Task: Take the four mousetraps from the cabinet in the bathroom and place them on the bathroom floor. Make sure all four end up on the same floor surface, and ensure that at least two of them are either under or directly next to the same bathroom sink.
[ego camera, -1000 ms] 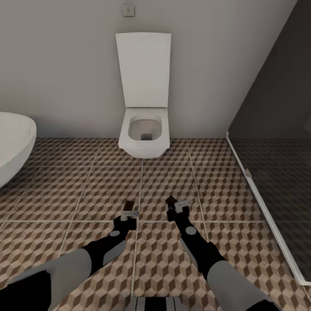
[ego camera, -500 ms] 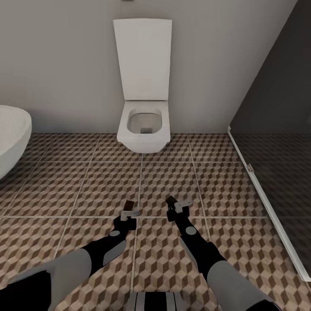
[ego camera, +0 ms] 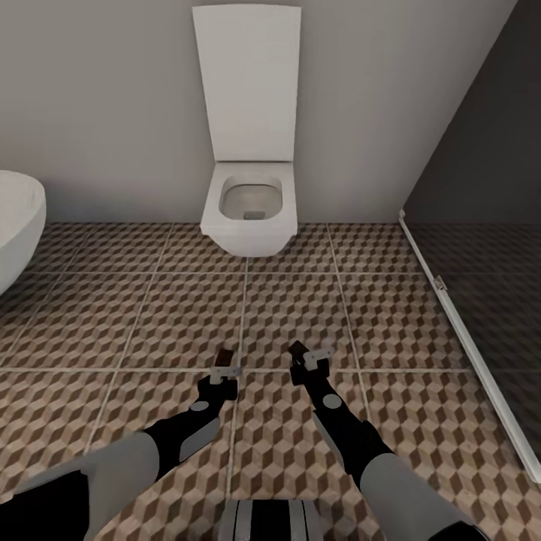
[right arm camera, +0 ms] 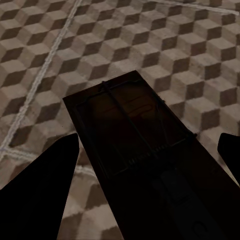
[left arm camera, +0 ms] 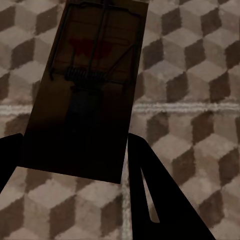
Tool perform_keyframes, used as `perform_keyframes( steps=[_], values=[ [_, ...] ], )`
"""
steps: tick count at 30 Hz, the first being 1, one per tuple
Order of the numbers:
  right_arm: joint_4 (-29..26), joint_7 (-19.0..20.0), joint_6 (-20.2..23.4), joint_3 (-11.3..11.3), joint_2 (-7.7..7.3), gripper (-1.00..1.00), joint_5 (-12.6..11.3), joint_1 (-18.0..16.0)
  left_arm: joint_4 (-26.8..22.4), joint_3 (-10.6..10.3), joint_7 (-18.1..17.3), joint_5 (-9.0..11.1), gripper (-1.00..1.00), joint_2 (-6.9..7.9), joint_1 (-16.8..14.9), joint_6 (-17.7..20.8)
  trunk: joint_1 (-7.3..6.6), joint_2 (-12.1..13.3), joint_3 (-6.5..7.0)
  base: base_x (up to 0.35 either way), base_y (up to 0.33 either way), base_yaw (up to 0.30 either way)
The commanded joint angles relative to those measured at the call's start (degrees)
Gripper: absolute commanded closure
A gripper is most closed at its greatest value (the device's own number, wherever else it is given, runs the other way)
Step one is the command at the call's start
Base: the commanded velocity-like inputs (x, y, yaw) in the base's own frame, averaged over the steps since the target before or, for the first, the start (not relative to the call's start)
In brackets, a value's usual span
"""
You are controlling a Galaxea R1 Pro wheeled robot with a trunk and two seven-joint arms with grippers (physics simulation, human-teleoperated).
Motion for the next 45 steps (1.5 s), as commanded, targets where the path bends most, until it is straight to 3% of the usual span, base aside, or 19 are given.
perform_keyframes(
  steps=[1, 19, 32, 45],
  values=[
    [0.0, -0.5, -0.1, 0.3, -0.02, 1.00, 0.3, 0.0, -0.2, -0.5, 0.6, 0.3, 1.00, 0.07, -0.1, -0.2, 0.21, -0.4, -0.29, 0.000, 0.000, 0.000],
    [0.0, -0.5, -0.2, 0.3, -0.02, 1.00, 0.3, 0.0, -0.5, -0.6, 0.6, 0.3, 1.00, 0.10, -0.1, -0.4, 3.97, -7.3, -4.51, 0.000, 0.000, 0.000],
    [0.0, -0.4, -0.3, 0.3, -0.02, 1.00, 0.3, 0.0, -2.4, -0.6, 0.6, 0.3, 1.00, 0.28, -0.1, -0.3, 3.97, -7.3, -4.52, 0.006, 0.005, 0.000],
    [0.0, -0.3, -0.3, 0.3, -0.02, 1.00, 0.3, 0.0, -2.4, -0.6, 0.6, 0.3, 1.00, 0.23, -0.1, -0.2, 3.97, -7.3, -4.52, 0.220, 0.174, 0.000]
  ],
)
